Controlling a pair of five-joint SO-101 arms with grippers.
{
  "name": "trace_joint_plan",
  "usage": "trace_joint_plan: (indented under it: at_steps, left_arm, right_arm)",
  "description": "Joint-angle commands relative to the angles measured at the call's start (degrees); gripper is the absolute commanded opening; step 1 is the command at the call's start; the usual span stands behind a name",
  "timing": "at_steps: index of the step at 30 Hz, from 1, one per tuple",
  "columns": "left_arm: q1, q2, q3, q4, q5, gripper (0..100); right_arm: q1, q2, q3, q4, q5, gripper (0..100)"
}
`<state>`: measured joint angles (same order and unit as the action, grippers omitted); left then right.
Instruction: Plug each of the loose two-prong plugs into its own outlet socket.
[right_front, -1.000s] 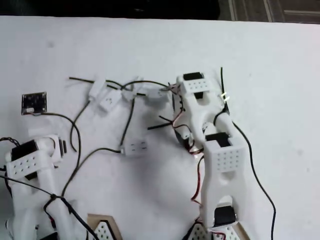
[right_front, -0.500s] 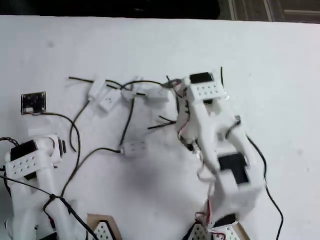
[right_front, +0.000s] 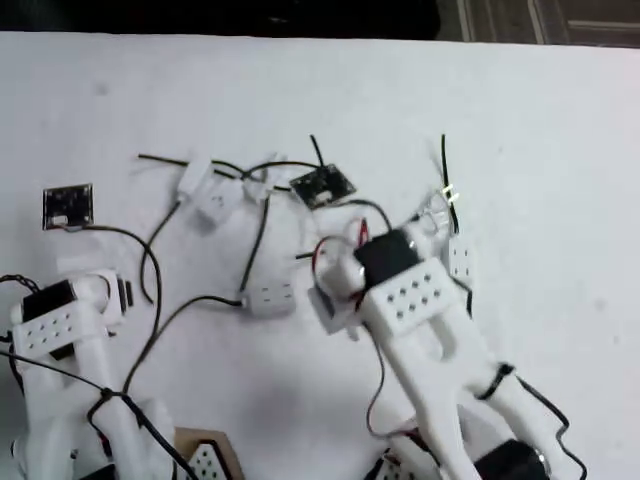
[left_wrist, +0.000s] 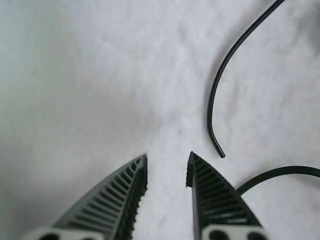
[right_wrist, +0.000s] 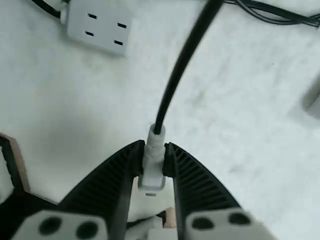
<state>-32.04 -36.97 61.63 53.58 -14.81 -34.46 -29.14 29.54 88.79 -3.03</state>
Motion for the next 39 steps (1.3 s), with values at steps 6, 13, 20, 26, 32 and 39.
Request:
trace_joint_plan:
  at_steps: [6, 13, 20, 26, 32, 39]
  left_arm:
    - [0.04, -1.36, -0.26, -0.88, -0.62, 14]
    - [0.04, -1.36, -0.26, -0.88, -0.62, 14]
    - [0.13, -1.36, -0.26, -0.88, -0.62, 15]
    - [0.13, -1.36, -0.26, -0.88, -0.62, 15]
    - [0.13, -1.36, -0.26, -0.88, -0.62, 14]
    - [0.13, -1.36, -0.26, -0.88, -0.62, 14]
  right_arm:
    - [-5.32, -9.19, 12.13, -18.95, -12.48, 1.7]
    - [-6.55, -15.43, 27.08, -41.98, -15.91, 1.7]
    - [-6.81, -16.48, 35.25, -56.13, -16.44, 1.7]
    - [-6.73, -16.40, 39.21, -65.45, -16.00, 1.7]
    - [-6.37, -16.31, 42.11, -72.13, -12.48, 1.6]
    - [-4.62, -13.67, 41.58, -72.13, -11.96, 1.6]
